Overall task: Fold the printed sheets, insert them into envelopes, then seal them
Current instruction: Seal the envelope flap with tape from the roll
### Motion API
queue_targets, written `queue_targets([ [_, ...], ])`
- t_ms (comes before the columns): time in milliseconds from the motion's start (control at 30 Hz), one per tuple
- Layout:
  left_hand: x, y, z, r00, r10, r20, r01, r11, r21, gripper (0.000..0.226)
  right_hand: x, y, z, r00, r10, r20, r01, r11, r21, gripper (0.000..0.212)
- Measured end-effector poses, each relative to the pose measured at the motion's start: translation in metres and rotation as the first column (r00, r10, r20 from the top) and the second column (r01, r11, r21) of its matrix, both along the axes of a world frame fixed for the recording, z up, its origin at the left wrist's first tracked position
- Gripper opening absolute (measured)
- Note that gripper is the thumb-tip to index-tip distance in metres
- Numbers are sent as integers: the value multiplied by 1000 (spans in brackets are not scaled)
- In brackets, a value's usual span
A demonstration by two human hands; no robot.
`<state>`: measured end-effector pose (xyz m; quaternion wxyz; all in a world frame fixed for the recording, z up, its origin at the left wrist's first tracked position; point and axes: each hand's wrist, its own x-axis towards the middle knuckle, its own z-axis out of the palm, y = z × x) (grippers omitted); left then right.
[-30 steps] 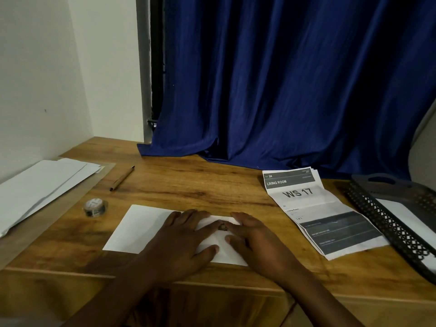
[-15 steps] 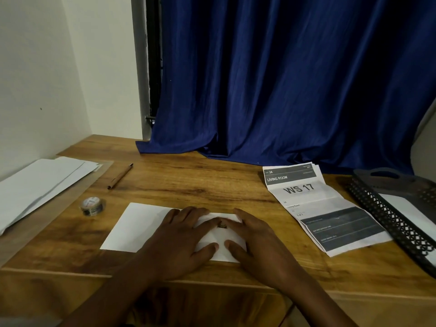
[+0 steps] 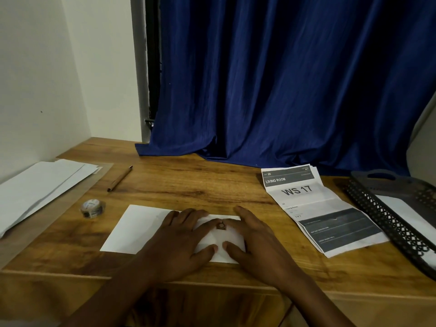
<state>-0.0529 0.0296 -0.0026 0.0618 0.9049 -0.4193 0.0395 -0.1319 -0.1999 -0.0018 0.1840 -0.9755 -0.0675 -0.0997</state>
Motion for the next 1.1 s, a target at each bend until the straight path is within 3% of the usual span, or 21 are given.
queue_targets([
  [167,2,-1,-2,1000,-1,27,1,1000,12,71,5,0,-6,998,-40,-53,35,995,-96,70],
  [500,-4,0,2,994,80,-78,-84,995,-52,88,22,-7,19,994,-61,-88,76,981,178,54],
  [700,-6,3,3,998,42,-50,-49,988,-146,89,55,1,54,973,18,-229,48,959,280,48],
  [900,-8,1,3,998,30,-64,-44,973,-227,98,82,16,77,906,151,-396,-45,963,265,23],
  [1100,-10,1,3,1000,24,14,-18,947,-322,105,93,31,89,832,158,-532,-59,978,199,32],
])
